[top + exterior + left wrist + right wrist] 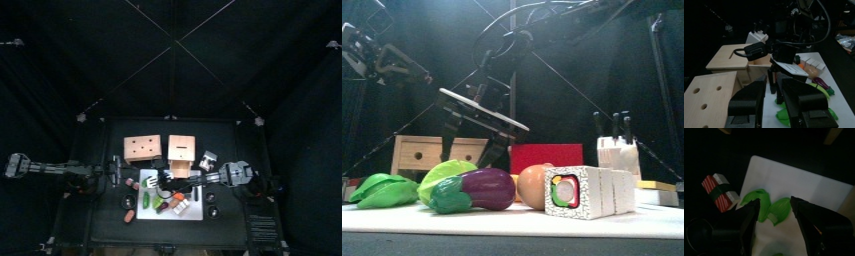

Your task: Grab corn husk

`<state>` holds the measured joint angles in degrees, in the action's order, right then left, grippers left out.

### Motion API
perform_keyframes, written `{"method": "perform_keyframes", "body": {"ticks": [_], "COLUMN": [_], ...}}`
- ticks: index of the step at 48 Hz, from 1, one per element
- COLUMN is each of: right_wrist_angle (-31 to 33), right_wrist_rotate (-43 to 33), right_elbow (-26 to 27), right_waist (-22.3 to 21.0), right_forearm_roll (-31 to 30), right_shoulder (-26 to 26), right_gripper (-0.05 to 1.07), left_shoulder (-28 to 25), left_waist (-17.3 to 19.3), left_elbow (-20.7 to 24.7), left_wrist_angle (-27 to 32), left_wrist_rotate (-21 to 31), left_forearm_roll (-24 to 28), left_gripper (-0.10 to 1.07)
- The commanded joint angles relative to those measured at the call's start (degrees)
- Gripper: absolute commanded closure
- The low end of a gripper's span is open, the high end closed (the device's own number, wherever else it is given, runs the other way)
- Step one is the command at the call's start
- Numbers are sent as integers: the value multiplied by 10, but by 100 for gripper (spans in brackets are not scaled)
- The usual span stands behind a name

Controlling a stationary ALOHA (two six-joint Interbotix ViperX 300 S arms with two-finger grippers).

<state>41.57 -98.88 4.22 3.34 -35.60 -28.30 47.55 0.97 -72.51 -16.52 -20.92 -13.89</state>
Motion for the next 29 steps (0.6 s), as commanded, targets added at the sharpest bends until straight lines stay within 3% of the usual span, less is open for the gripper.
{"method": "perform_keyframes", "body": {"ticks": [1, 13, 20, 29], "right_wrist_angle": [12, 65, 69, 69], "right_wrist_rotate": [28, 174, 296, 348], "right_elbow": [33, 77, 74, 69], "right_waist": [1, -1, -2, -9], "right_forearm_roll": [6, 53, 126, 164], "right_shoulder": [31, 40, 43, 29], "right_gripper": [16, 16, 16, 16], "left_shoulder": [-1, -1, 0, 18], "left_waist": [-1, -1, -1, 2], "left_elbow": [9, 8, 3, -11], "left_wrist_angle": [-3, -2, 0, 15], "left_wrist_rotate": [1, 1, 0, -2], "left_forearm_roll": [1, 0, 1, 2], "left_gripper": [30, 30, 30, 30]}}
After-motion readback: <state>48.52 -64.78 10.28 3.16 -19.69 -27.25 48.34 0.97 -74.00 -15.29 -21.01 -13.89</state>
